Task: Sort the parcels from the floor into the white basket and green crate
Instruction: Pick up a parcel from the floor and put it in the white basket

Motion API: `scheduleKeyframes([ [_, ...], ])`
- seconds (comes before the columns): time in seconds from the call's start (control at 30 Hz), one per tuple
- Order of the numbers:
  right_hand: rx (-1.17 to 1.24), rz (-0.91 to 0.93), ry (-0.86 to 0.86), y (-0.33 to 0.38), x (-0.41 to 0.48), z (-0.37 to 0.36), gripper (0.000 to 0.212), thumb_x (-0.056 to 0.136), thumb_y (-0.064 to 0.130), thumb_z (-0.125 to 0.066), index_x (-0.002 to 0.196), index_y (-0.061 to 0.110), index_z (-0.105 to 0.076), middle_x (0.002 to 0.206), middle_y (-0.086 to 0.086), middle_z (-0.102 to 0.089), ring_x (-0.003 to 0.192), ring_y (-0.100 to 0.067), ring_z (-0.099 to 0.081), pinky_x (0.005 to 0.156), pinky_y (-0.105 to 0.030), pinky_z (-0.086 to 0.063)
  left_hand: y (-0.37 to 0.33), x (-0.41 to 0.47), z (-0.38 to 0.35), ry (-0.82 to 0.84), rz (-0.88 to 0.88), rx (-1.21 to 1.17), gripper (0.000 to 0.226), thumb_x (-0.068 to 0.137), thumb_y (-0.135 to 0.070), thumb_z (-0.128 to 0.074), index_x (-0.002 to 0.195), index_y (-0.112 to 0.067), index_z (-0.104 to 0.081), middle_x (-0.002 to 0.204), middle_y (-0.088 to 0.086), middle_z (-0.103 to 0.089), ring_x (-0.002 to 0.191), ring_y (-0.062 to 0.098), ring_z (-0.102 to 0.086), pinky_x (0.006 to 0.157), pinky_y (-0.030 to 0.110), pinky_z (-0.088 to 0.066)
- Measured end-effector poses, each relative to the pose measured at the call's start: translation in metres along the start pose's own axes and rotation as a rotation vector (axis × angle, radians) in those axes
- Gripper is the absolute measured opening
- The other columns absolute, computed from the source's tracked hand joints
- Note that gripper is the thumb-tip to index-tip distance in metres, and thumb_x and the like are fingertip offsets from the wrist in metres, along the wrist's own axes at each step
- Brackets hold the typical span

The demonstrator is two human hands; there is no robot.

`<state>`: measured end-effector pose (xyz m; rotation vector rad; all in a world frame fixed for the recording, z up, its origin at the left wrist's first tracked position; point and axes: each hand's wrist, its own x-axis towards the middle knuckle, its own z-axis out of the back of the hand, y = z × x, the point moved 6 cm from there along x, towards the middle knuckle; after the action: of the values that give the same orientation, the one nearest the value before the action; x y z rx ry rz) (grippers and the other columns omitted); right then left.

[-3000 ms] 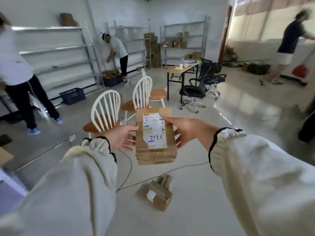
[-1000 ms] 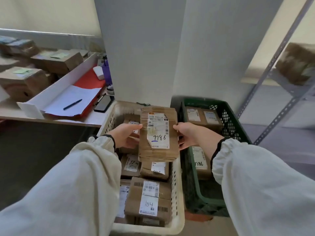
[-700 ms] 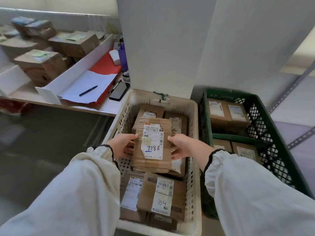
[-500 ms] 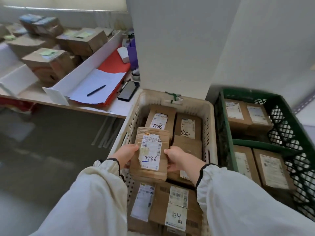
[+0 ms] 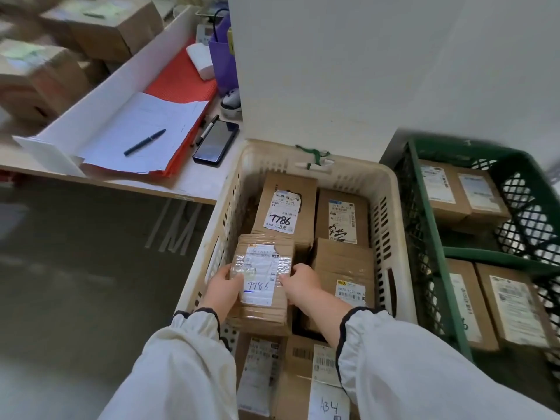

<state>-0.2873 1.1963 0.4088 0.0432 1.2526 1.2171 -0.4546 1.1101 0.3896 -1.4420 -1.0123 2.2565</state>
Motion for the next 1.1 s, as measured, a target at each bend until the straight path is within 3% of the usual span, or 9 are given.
scheduleKeyframes([
  [0.07, -0.058, 0.015, -0.038, 0.001, 0.003, 0.001, 0.021, 0.092, 0.027, -0.056, 0.109, 0.015, -0.057, 0.111, -0.005, -0.063, 0.098, -0.024, -0.062, 0.083, -0.038, -0.054, 0.0, 0.003, -0.001, 0.011, -0.001, 0.002, 0.02, 0.091, -0.021, -0.054, 0.104, -0.036, -0.049, 0.088, -0.004, -0.069, 0.077, 0.018, -0.072, 0.067, 0.038, -0.06],
  [0.23, -0.169, 0.014, -0.089, 0.005, 0.003, 0.006, 0.014, 0.093, 0.025, -0.056, 0.1, 0.012, -0.057, 0.104, -0.004, -0.062, 0.089, -0.02, -0.059, 0.07, -0.029, -0.049, -0.009, 0.007, 0.003, 0.02, -0.008, 0.024, 0.028, 0.088, -0.019, -0.062, 0.113, -0.026, -0.051, 0.091, -0.004, -0.067, 0.083, 0.019, -0.069, 0.063, 0.03, -0.057],
  [0.43, -0.169, 0.014, -0.098, -0.002, -0.003, 0.016, 0.016, 0.096, 0.025, -0.052, 0.101, 0.011, -0.054, 0.098, -0.002, -0.059, 0.082, -0.018, -0.054, 0.061, -0.026, -0.042, -0.022, 0.0, 0.005, 0.012, -0.102, 0.095, 0.024, 0.085, -0.023, -0.066, 0.107, -0.026, -0.056, 0.099, -0.004, -0.067, 0.09, 0.017, -0.066, 0.074, 0.033, -0.057],
  [0.6, -0.138, 0.005, -0.121, -0.002, -0.006, 0.016, 0.024, 0.096, 0.024, -0.051, 0.114, 0.008, -0.053, 0.102, -0.003, -0.057, 0.085, -0.019, -0.054, 0.068, -0.029, -0.045, -0.032, -0.006, 0.008, -0.017, -0.211, 0.111, 0.021, 0.083, -0.024, -0.065, 0.1, -0.032, -0.056, 0.097, -0.007, -0.068, 0.089, 0.014, -0.067, 0.076, 0.036, -0.058],
  [0.83, -0.194, -0.001, -0.145, -0.013, -0.001, 0.025, 0.03, 0.095, 0.022, -0.054, 0.122, 0.009, -0.054, 0.115, -0.008, -0.06, 0.104, -0.025, -0.057, 0.075, -0.029, -0.043, -0.023, -0.008, -0.01, -0.007, -0.227, 0.113, 0.019, 0.084, -0.025, -0.066, 0.088, -0.038, -0.052, 0.097, -0.006, -0.068, 0.09, 0.016, -0.068, 0.076, 0.041, -0.059],
  [1.1, -0.242, -0.083, -0.203, -0.044, 0.001, 0.023, 0.028, 0.094, 0.022, -0.056, 0.117, 0.007, -0.055, 0.114, -0.009, -0.06, 0.101, -0.024, -0.057, 0.075, -0.029, -0.044, -0.002, -0.006, -0.031, 0.054, -0.217, 0.147, 0.03, 0.087, -0.021, -0.064, 0.116, -0.026, -0.057, 0.098, -0.005, -0.069, 0.09, 0.013, -0.068, 0.077, 0.037, -0.059],
])
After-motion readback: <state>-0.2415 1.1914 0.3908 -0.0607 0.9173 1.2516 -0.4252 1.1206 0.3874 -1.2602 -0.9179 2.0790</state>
